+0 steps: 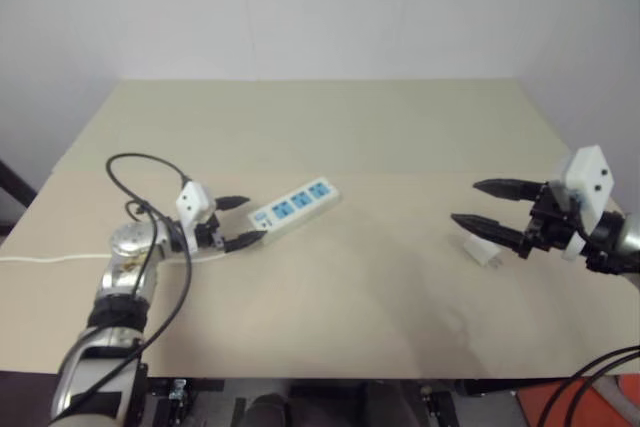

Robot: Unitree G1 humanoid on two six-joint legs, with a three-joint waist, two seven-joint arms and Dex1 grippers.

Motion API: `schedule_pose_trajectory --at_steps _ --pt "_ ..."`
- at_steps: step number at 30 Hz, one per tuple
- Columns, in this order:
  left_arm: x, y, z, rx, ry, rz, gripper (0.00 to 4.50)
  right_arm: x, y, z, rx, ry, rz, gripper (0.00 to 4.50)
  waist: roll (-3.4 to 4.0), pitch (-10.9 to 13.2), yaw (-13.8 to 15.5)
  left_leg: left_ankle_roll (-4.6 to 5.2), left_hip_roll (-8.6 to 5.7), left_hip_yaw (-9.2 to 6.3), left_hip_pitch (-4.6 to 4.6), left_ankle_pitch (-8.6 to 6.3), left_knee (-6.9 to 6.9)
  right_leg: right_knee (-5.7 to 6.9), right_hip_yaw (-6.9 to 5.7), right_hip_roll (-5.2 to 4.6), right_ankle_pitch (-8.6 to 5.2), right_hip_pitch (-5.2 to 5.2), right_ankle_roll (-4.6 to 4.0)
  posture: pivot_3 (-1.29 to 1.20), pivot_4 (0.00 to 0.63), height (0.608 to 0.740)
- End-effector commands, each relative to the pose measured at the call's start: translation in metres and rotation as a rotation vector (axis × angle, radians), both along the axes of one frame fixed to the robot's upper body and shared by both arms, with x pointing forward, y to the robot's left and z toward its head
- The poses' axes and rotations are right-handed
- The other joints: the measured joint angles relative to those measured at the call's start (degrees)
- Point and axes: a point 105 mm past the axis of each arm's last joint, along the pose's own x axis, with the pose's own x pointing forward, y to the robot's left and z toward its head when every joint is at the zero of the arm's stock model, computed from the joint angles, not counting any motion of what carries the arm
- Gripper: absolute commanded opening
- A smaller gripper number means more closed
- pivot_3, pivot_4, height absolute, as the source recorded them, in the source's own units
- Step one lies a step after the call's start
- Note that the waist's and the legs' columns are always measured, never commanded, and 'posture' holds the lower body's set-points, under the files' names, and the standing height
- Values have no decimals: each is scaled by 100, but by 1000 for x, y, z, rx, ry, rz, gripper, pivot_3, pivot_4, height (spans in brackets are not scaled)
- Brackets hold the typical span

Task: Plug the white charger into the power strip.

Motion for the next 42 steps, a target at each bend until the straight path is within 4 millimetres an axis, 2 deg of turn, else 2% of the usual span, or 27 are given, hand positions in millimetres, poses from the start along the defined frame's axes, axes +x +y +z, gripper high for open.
schedule_pose_trajectory --at_steps 1,18,24,31,36,42 --pt "6 -4 3 6 -32 -9 4478 -7 3 16 18 -58 23 3566 0 0 4 0 -1 0 0 0 0 0 0 0 0 1 0 0 150 740" --pt "20 -18 -31 -52 20 78 4478 -16 5 31 52 -73 38 3566 1 -5 33 0 -1 -3 4 0 4 2 -3 -2 1 12 3 0 150 740" --pt "21 -31 -42 -70 62 70 4478 -18 7 36 52 -78 43 3566 1 -6 66 3 -1 -14 17 -1 7 -6 -18 -3 2 44 5 0 150 740" --pt "23 -39 -43 -77 79 53 4478 -22 8 39 50 -77 45 3566 6 -9 99 13 -2 -16 47 -7 6 -15 -22 -3 1 82 6 0 150 740" --pt "25 -41 -40 -91 71 59 3317 -24 11 42 63 -79 54 3566 7 -10 112 13 -2 -16 53 -7 5 -14 -21 -4 0 85 7 0 150 740" --pt "24 -45 -41 -91 73 43 3288 -26 12 45 69 -78 58 3566 7 -10 149 13 -2 -16 53 -7 5 -14 -21 -4 0 85 7 0 150 740"
